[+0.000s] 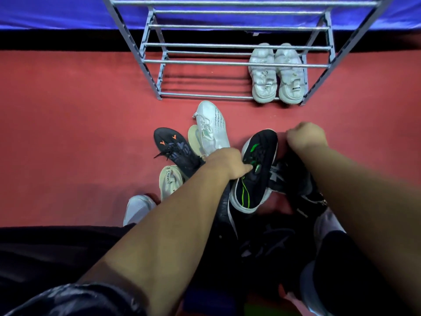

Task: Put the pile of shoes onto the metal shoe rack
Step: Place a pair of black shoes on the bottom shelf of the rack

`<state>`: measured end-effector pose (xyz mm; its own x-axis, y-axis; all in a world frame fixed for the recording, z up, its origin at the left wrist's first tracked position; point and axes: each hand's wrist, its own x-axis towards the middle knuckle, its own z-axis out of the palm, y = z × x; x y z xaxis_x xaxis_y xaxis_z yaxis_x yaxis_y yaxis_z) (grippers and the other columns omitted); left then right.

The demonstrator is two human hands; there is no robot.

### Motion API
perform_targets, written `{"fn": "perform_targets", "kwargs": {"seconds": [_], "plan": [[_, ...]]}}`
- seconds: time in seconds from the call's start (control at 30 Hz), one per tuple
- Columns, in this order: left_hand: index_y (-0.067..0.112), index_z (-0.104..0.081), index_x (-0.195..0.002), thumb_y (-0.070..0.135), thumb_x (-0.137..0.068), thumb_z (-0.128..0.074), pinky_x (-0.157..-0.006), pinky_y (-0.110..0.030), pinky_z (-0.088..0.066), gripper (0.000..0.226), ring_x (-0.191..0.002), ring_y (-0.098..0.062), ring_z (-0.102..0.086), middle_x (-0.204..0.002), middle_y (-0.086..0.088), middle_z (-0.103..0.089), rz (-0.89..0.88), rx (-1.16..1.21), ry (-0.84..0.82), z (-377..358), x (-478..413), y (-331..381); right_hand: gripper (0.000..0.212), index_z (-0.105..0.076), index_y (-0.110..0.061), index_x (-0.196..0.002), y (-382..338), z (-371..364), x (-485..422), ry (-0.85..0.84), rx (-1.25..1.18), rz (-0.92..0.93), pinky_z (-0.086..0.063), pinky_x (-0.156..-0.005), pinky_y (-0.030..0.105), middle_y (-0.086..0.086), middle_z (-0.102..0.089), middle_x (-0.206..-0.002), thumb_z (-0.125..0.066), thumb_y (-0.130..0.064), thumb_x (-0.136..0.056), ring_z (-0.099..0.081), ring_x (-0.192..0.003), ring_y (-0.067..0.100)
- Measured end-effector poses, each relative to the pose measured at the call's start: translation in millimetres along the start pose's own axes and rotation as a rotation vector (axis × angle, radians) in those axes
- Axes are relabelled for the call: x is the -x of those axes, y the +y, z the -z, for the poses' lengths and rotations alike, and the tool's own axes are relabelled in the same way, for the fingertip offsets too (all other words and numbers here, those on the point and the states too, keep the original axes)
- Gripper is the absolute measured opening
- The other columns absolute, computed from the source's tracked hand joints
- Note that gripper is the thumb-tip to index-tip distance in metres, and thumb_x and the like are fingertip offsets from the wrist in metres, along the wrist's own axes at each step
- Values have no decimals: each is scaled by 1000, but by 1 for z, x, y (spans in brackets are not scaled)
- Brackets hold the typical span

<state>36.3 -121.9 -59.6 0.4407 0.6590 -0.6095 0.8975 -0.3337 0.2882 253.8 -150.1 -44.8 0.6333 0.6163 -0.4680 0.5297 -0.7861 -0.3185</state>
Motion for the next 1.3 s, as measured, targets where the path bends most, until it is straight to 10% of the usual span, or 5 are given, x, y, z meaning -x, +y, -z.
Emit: {"fn": "perform_targets", "kwargs": {"seconds": [0.37,0.53,0.77,1.1,1.3], "plan": [[21,-41,-145,51,-63,-85,-76,-46,-47,98,-124,-34,-56,-134,-5,-52,714,158,-44,8,9,-13,76,-59,-19,-144,13,-22,19,-363,-99,-108,-45,-103,35,12,-64,-136,-69,-62,-82,-62,-121,33],[19,-48,-149,61,-81,-73,-88,-40,-44,84,-132,-29,-50,-135,-4,-51,532,-39,-283,17,11,-11,91,-18,-37,-168,14,-35,22,-363,-113,-34,-34,-120,34,13,-33,-169,-65,-47,-91,-37,-152,32],[2,-57,-119,24,-96,-63,-101,-43,-54,33,-102,-35,-69,-93,-14,-60,499,191,-468,45,27,-21,85,-43,-38,-157,18,-28,37,-64,-64,77,-36,-115,42,7,-36,-153,-76,-50,-79,-46,-130,45],[12,-47,-142,29,-82,-70,-93,-51,-60,67,-96,-39,-70,-114,-14,-54,528,567,-398,44,35,-66,93,-40,-28,-153,-32,-44,64,-76,-41,626,-41,-115,40,-1,-31,-155,-84,-40,-72,-49,-135,31],[7,-53,-139,4,-75,-49,-84,-52,-62,65,-96,-35,-60,-122,-15,-52,489,714,-360,43,40,-92,98,-34,-19,-150,-44,-60,64,-252,250,463,-48,-107,48,14,-46,-142,-79,-57,-72,-56,-128,39]]}}
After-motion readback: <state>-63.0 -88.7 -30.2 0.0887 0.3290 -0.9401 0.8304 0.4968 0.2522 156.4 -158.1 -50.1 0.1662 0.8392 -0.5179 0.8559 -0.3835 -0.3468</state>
